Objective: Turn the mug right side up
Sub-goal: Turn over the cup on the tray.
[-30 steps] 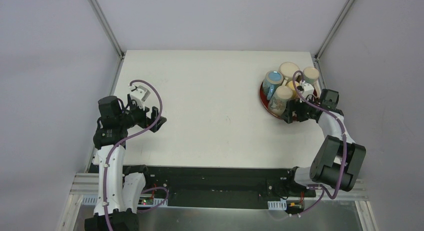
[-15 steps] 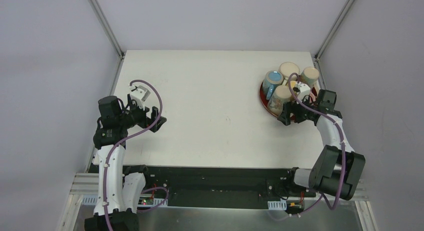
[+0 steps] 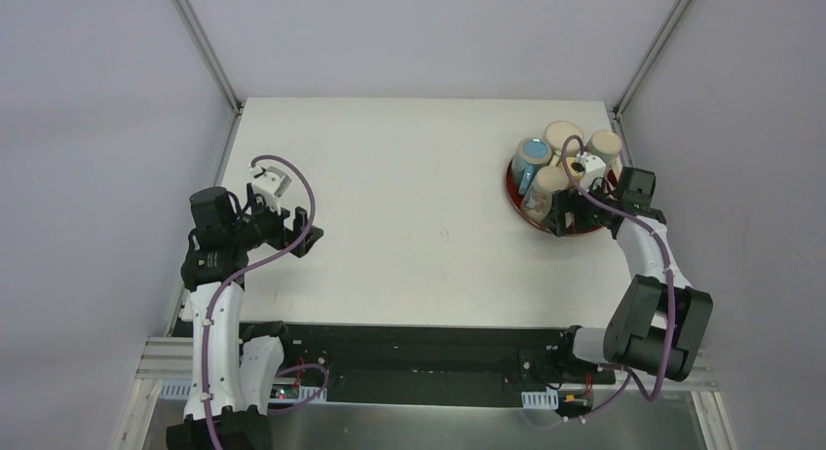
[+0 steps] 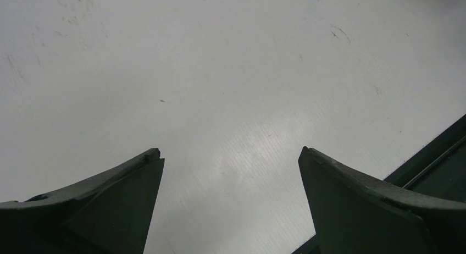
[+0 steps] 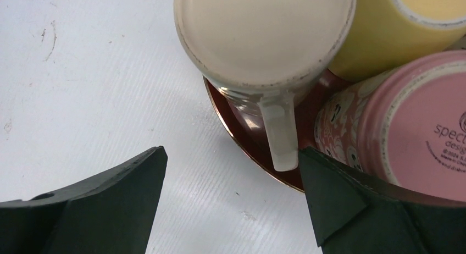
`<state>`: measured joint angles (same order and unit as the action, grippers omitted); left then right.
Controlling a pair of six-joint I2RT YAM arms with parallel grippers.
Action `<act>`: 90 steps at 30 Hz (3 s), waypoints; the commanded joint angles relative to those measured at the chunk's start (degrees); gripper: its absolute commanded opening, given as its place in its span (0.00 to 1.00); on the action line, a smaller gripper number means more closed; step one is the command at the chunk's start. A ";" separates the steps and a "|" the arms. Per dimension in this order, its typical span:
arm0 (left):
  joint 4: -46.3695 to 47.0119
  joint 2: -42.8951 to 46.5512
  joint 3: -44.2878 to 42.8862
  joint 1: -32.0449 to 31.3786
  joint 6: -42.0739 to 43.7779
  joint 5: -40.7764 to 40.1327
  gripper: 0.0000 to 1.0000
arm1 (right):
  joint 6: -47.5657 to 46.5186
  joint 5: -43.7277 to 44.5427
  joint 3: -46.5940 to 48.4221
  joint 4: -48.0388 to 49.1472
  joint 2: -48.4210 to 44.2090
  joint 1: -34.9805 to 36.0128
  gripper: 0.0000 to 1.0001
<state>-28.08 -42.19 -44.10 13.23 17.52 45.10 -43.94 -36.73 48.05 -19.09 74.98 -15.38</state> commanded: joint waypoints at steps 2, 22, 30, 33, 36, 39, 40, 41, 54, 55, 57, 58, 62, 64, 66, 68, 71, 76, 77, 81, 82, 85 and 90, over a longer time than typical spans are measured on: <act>1.77 0.54 0.33 0.74 0.85 2.87 1.00 | -0.53 -0.11 3.19 2.26 2.13 1.98 0.99; 1.80 0.39 0.78 1.27 1.46 3.76 1.00 | -2.93 6.83 5.07 -0.24 3.49 5.76 0.79; 1.80 0.74 0.83 1.53 1.35 3.73 1.00 | -2.69 10.91 10.63 -3.50 8.11 6.88 0.65; 1.80 0.76 0.79 1.62 1.45 3.82 1.00 | -3.36 12.87 10.79 -3.67 8.66 7.64 0.64; 1.80 0.71 0.89 1.71 1.39 3.93 1.00 | -4.32 14.37 10.58 -3.51 9.02 8.52 0.62; 1.80 0.58 0.85 1.71 1.54 4.01 1.00 | -4.79 15.16 10.31 -3.42 9.24 9.07 0.60; 1.80 0.60 0.85 1.71 1.50 3.96 1.00 | -4.95 15.49 10.31 -3.37 9.29 9.27 0.59; 1.80 0.62 0.85 1.71 1.55 4.02 1.00 | -5.21 15.77 10.24 -3.30 9.46 9.44 0.58; 1.80 0.36 0.80 1.79 1.39 4.09 1.00 | -6.33 17.83 10.47 -3.30 11.51 10.70 0.51; 1.80 0.33 0.83 1.77 1.46 4.09 1.00 | -6.37 17.83 10.44 -3.18 11.56 10.76 0.50; 1.80 0.26 0.77 1.79 1.46 4.07 1.00 | -6.31 17.96 10.40 -2.94 11.60 10.98 0.48; 1.80 0.16 0.79 1.79 1.39 4.03 1.00 | -6.21 18.07 10.39 -2.82 11.67 11.11 0.47; 1.80 0.14 0.82 1.80 1.42 4.07 1.00 | -6.18 18.80 10.31 -2.29 11.78 11.55 0.43; 1.79 0.17 0.77 1.84 1.47 4.09 1.00 | -6.16 19.36 10.31 -2.00 12.02 11.89 0.40; 1.80 0.07 0.81 1.87 1.44 4.03 1.00 | -5.94 19.57 10.07 -1.64 11.87 12.10 0.38; 1.80 0.03 0.74 1.88 1.41 4.08 1.00 | -5.73 19.62 9.61 -1.02 11.63 12.36 0.35; 1.80 0.00 0.70 1.81 1.46 4.03 1.00 | -5.46 20.37 8.81 0.17 11.09 12.85 0.30; 1.80 0.06 0.71 1.84 1.35 4.04 1.00 | -4.91 21.71 7.32 1.96 10.13 13.56 0.16; 1.80 0.04 0.68 1.84 1.45 4.03 1.00 | -4.77 22.09 6.98 2.36 9.90 13.68 0.13; 1.80 0.19 0.80 1.88 1.43 4.20 1.00 | -4.17 23.71 5.61 4.42 8.48 14.09 0.00; 1.80 0.26 0.82 1.84 1.46 4.17 1.00 | -3.95 24.11 5.20 4.87 8.09 14.14 0.00; 1.80 0.41 0.82 1.86 1.40 4.17 1.00 | -3.66 24.59 4.14 5.71 5.98 14.15 0.00; 1.80 0.60 0.77 1.88 1.38 4.17 1.00 | -2.82 24.31 2.38 6.51 1.56 14.15 0.00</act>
<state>-27.70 -42.26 -43.44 14.37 17.58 46.72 -47.64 -12.23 51.07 -14.66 81.80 -1.67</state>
